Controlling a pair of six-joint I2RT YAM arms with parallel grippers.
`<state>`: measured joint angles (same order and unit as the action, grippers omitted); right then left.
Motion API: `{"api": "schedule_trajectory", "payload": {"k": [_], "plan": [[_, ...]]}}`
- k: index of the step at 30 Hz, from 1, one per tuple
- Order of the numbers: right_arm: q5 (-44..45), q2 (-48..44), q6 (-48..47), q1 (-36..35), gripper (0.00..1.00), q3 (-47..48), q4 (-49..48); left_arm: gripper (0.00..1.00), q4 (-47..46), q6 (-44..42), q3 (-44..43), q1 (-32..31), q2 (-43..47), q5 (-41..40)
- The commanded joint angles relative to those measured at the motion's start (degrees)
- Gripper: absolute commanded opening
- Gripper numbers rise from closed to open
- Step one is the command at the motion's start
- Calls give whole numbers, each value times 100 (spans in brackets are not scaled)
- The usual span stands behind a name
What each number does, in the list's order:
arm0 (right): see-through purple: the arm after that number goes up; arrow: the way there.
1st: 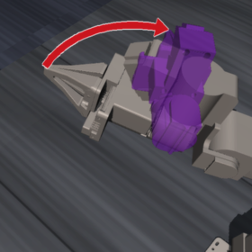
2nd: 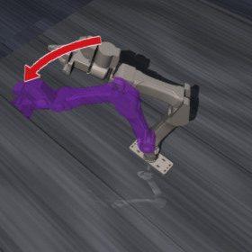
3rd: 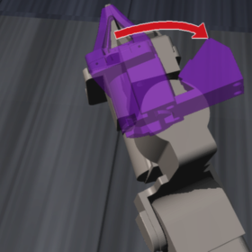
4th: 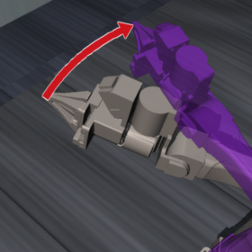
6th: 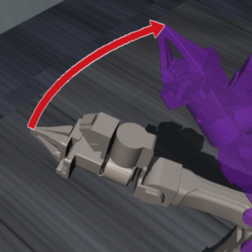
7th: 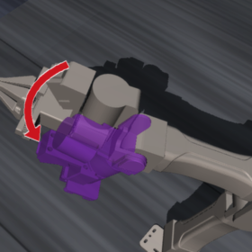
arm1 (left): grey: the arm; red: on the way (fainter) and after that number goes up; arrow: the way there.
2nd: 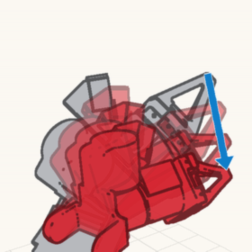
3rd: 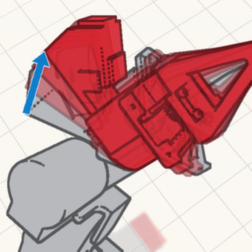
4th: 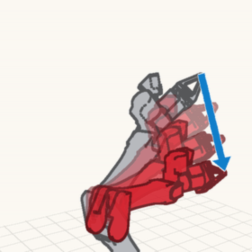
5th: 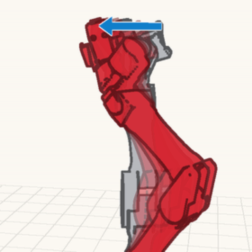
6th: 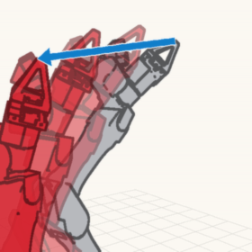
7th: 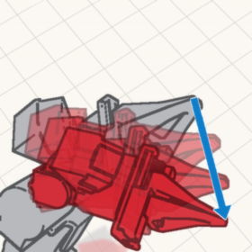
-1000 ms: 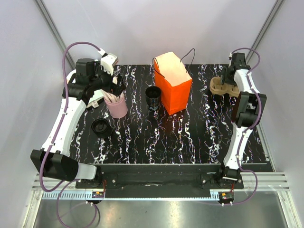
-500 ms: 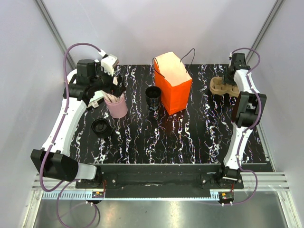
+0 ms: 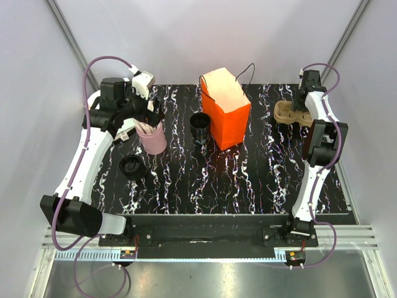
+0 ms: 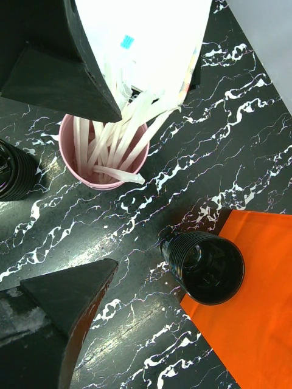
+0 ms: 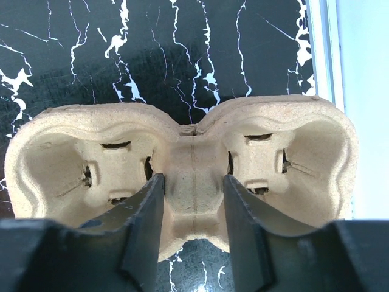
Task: Pack the takeout coffee
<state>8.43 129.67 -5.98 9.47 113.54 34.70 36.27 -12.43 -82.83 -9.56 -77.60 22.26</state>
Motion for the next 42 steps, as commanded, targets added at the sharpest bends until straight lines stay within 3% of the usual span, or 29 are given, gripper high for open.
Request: {"api": "schedule_trajectory", "payload": {"k": [1,10,42], "plan": [[107,-310,-70,2,43,-77,-69,99,-296,21,3,-37,166,129],[54,-547,-53,2,31,-33,-60,99,-305,30,12,-37,167,129],[-236,-864,202,-270,32,265,345,99,-305,65,-93,-142,158,121]]}}
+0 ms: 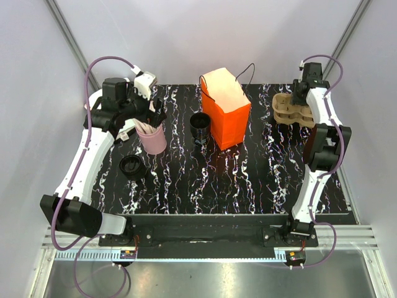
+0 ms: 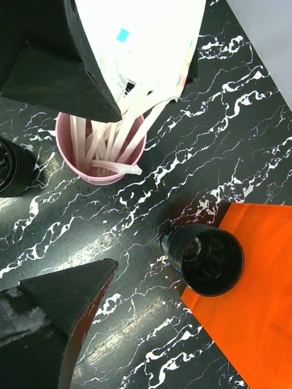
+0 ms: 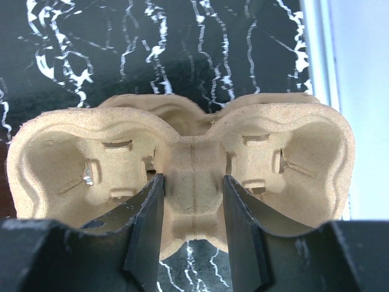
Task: Pack the takeout coffee
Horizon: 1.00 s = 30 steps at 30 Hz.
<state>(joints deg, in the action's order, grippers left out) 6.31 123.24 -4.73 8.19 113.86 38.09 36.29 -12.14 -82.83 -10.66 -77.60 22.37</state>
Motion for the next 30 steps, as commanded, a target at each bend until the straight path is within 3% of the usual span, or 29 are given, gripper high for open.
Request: {"api": "schedule_trajectory", "payload": {"k": [1,18,22,30], "plan": [[2,-187,78,-185,32,241,-3,99,-307,19,-76,-33,158,118],[275,-28,-10,-256,49,127,-12,99,-316,-8,30,-33,193,74],[283,-11,-1,-256,59,92,-20,99,-325,-8,56,-33,202,48],[319,68,-1,-256,67,-31,-47,99,-333,1,39,-33,175,74]]}}
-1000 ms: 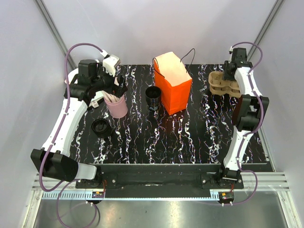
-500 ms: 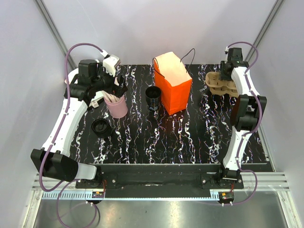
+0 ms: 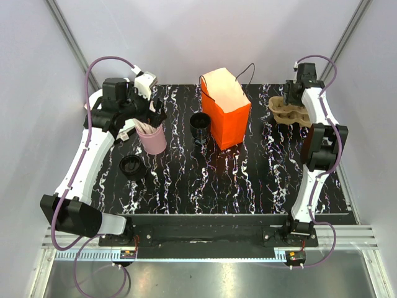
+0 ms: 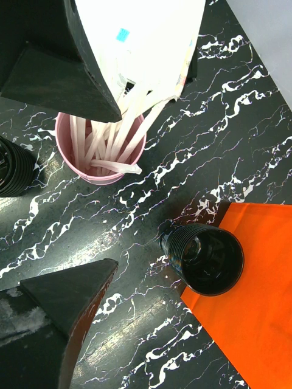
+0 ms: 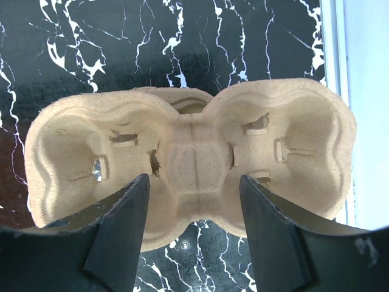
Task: Pack the takeout coffee
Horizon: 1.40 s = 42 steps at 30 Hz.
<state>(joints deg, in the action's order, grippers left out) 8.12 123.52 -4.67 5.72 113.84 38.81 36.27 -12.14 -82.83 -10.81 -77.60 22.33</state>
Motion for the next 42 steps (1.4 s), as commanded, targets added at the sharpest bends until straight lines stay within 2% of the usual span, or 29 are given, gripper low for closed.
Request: {"api": "schedule_trajectory", "payload": {"k": [1,15,28,38,42], "plan": [[137,40,-8,-9,67,-29,-136,99,-323,1,39,-9,175,79],[181,356,-17,-9,67,156,-145,99,-331,1,56,-18,149,61],[58,699,168,-9,60,1183,986,99,-340,28,3,-9,44,114],[6,1288,212,-9,59,2202,1796,99,-340,28,-23,-27,8,123],[-74,1323,212,-9,59,2300,1982,99,-331,28,-32,-27,-9,123]]}}
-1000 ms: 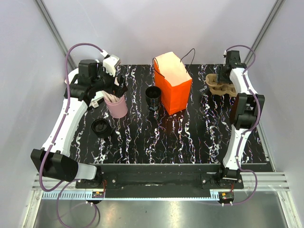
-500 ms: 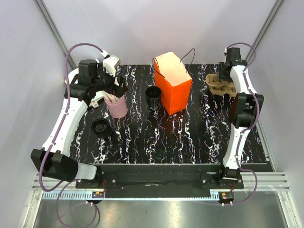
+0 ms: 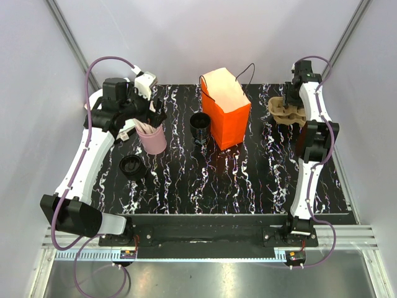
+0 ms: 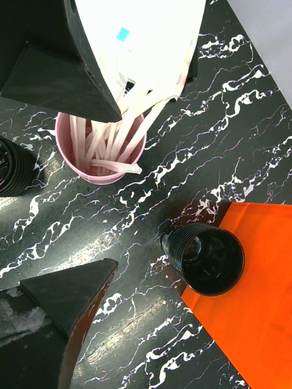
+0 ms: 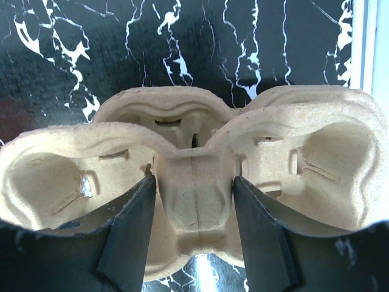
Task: Pack the takeout coffee
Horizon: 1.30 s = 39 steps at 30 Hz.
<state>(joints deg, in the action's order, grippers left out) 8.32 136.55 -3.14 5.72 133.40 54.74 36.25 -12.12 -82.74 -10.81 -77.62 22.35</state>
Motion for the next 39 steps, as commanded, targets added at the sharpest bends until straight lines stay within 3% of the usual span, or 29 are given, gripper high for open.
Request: {"api": "schedule_trajectory", "payload": {"k": [1,18,25,31,39], "plan": [[-93,12,50,-9,60,344,397,99,-338,34,-41,-35,-24,129],[47,12,-38,-9,49,441,485,99,-347,43,-40,-53,-33,138],[82,-523,-82,0,49,476,485,99,-101,-238,-567,-351,-156,-178],[74,-1112,-100,70,49,485,502,99,338,-800,-1595,-1159,-455,-924],[-146,-1754,-82,412,49,432,573,99,857,-1705,-2747,-2750,-1157,-1741]]}}
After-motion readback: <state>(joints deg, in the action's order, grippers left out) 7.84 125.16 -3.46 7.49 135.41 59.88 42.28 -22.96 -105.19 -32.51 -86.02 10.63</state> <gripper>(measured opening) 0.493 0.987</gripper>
